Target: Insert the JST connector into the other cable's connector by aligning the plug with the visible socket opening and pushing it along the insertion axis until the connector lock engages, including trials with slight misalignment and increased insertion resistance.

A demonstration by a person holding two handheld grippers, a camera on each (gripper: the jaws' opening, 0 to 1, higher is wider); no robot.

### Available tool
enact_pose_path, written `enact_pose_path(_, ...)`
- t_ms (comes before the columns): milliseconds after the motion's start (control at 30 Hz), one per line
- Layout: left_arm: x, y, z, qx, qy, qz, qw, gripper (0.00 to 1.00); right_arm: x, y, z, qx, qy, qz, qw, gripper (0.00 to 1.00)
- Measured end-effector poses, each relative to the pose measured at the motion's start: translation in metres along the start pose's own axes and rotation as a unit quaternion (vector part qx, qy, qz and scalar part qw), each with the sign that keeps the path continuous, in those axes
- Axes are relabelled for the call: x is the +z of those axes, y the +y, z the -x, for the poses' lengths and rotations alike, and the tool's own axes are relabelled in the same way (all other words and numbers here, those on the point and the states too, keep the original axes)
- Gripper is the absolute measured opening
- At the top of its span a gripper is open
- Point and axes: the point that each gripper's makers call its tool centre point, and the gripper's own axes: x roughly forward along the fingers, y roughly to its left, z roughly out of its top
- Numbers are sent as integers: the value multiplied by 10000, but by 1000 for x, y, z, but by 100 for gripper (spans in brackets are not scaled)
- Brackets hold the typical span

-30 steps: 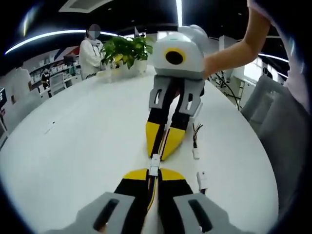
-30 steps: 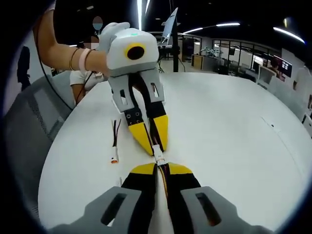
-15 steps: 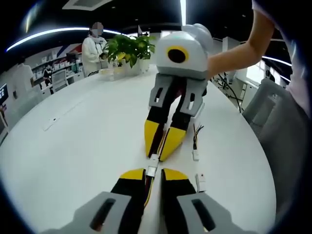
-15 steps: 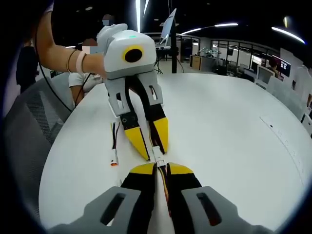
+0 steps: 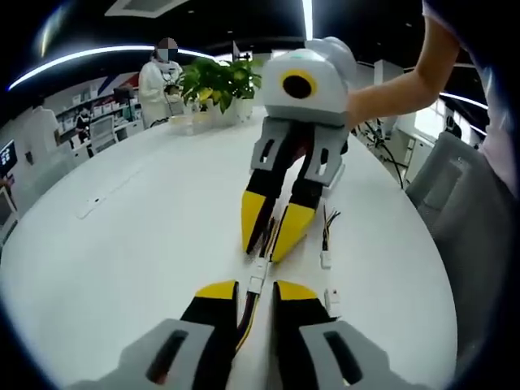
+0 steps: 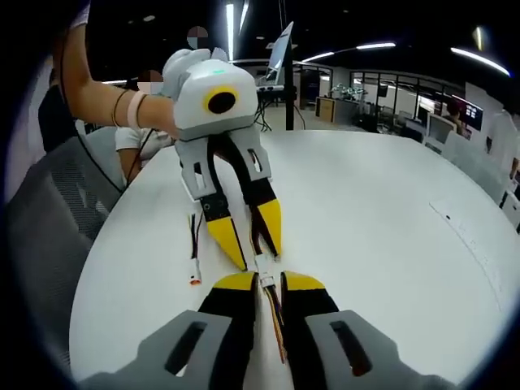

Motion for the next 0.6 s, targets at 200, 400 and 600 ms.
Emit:
enact_pose_path(200, 9, -2, 8, 72, -82, -79, 9999, 10, 7, 7, 6, 28, -39, 106, 9999, 8)
enact_pose_path(400, 16, -7, 14, 102, -116, -184, 9997, 10, 12, 12, 12, 27, -57, 243, 9997, 9)
enact_pose_path(600, 21, -13, 19, 117, -134, -247, 9995, 11, 18, 16, 19, -8, -104, 315, 9994, 8)
